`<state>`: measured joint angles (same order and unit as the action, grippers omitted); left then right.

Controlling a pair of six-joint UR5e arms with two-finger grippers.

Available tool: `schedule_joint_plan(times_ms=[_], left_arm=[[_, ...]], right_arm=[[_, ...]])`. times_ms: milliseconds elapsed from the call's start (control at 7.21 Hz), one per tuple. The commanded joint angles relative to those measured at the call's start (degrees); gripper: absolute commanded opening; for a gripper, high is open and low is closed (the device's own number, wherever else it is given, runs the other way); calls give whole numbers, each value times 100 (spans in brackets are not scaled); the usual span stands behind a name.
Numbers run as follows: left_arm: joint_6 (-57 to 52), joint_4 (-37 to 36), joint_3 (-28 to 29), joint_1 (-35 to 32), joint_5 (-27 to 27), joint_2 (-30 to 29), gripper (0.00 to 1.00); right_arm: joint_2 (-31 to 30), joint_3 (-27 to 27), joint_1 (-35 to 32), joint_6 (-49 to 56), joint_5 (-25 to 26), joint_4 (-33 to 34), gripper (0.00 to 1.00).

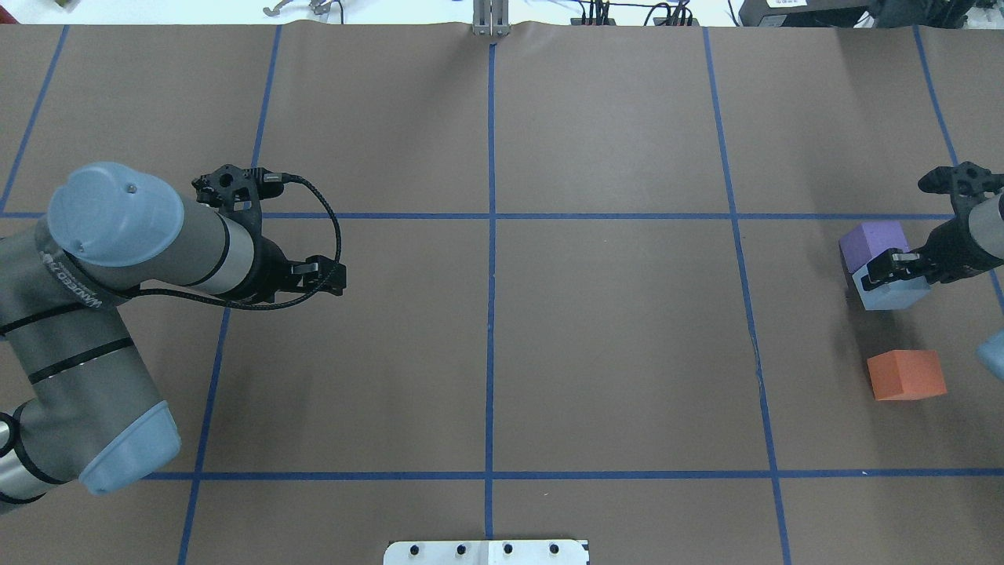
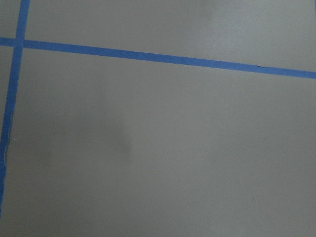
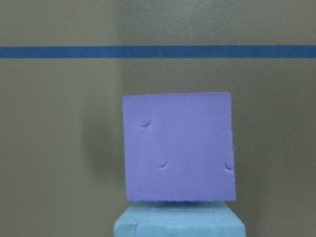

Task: Place blue block between orange and purple blocks
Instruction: 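Lower the light blue cube into the gap between purple and orange cubes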

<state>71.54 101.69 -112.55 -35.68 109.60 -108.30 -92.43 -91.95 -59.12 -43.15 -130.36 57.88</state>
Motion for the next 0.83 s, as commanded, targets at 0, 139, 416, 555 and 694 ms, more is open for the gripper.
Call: schedule_joint_plan(times_ms=[0, 139, 416, 555, 694], left_arm=[[0, 0, -4, 0, -9, -7, 100], [0, 0, -4, 0, 0, -7, 100], [0, 0, -4, 0, -9, -7, 100], [0, 0, -4, 0, 0, -7, 100], [0, 0, -13, 0, 0, -7, 100]], right_arm=[[-38, 10, 32, -9, 10, -22, 14], [-38, 11, 75, -9, 10, -23, 14], [-65, 28, 146, -9, 63, -153, 28], [-73, 37, 164, -9, 63, -154, 29], [-74, 37, 181, -18, 54, -154, 37]])
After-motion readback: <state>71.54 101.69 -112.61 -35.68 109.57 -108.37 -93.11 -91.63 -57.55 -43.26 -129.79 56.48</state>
